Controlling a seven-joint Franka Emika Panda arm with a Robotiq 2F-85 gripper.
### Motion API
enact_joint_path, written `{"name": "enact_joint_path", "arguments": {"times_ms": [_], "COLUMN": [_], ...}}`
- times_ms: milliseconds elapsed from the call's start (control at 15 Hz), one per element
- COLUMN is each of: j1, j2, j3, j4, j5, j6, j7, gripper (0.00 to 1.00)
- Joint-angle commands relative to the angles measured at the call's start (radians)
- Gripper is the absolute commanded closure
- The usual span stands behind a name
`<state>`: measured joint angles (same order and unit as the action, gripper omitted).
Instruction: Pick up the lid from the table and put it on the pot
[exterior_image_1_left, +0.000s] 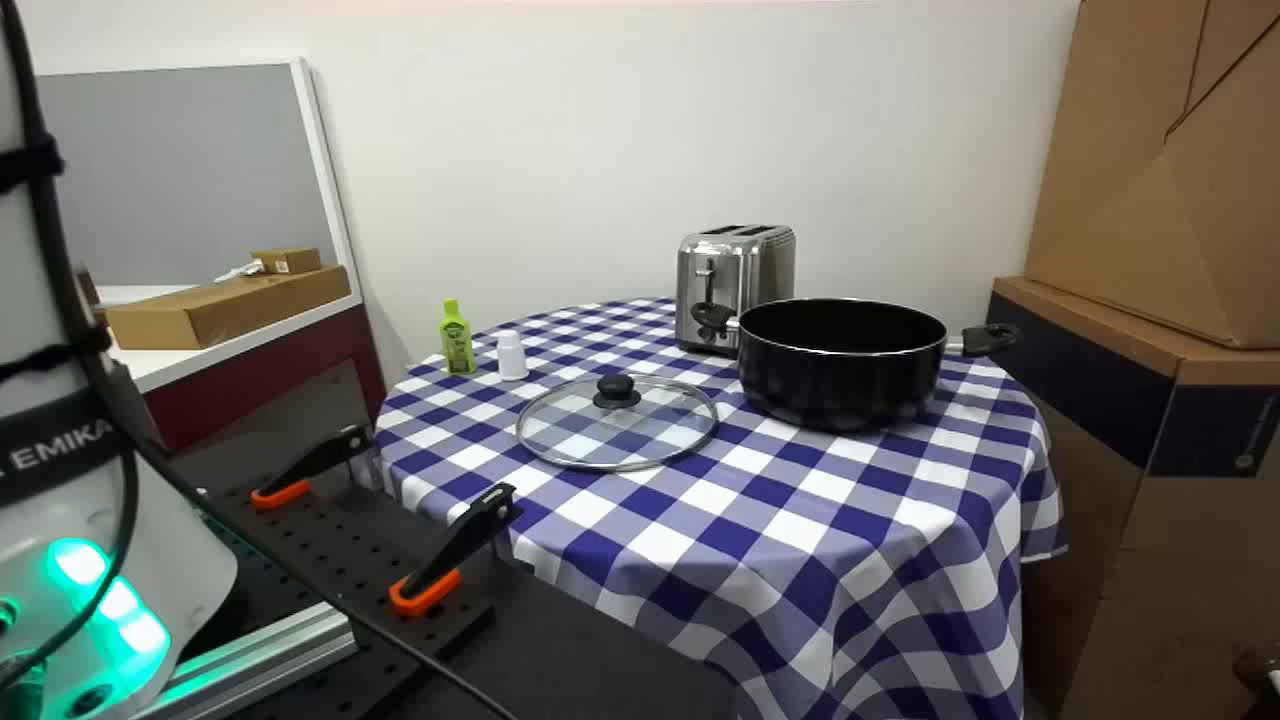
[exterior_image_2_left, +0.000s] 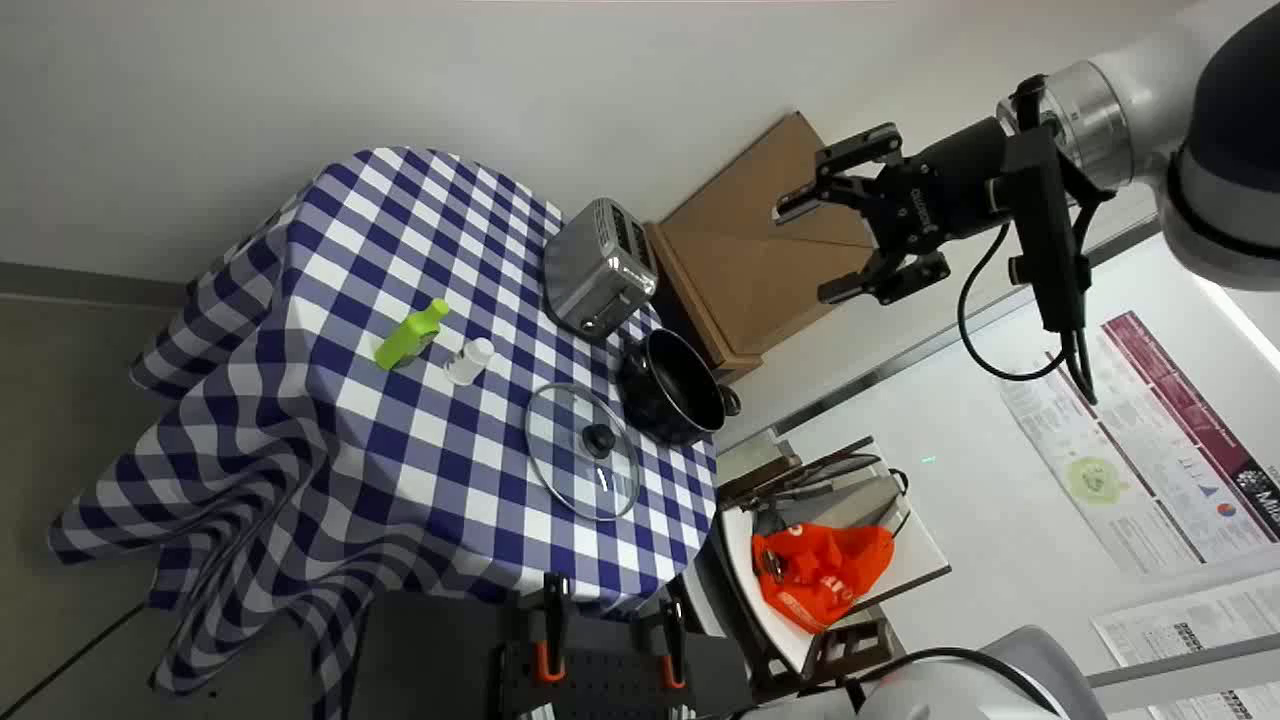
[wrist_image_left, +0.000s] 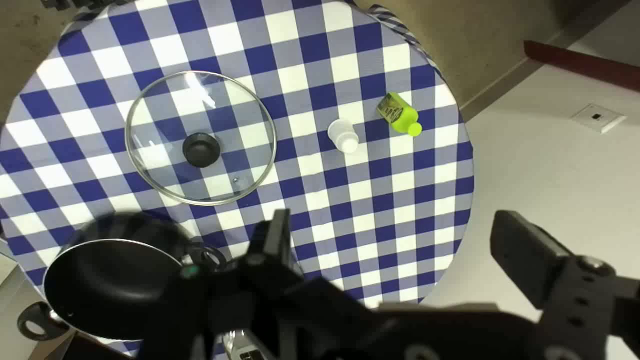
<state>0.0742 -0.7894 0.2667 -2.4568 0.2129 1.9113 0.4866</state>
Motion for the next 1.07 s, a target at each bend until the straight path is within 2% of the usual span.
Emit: {"name": "enact_joint_path", "arguments": {"times_ms": [0,333,733,1000], "j1": [-0.005,-0.066,-0.176,-0.224], "j2": [0.000,0.000,0.038,0.123], "j3": [0.003,0.005,-0.008,-0.040], "j4": [0.002,-0.056,-0.188,-0.257], "j5": [0.003,-0.075,-0.184,-0.199], "j6": [-0.002,0.096,0.367,0.487], "j7": [-0.003,0.003,0.023,0.006], "gripper": [0.00,0.00,0.00,0.00]}}
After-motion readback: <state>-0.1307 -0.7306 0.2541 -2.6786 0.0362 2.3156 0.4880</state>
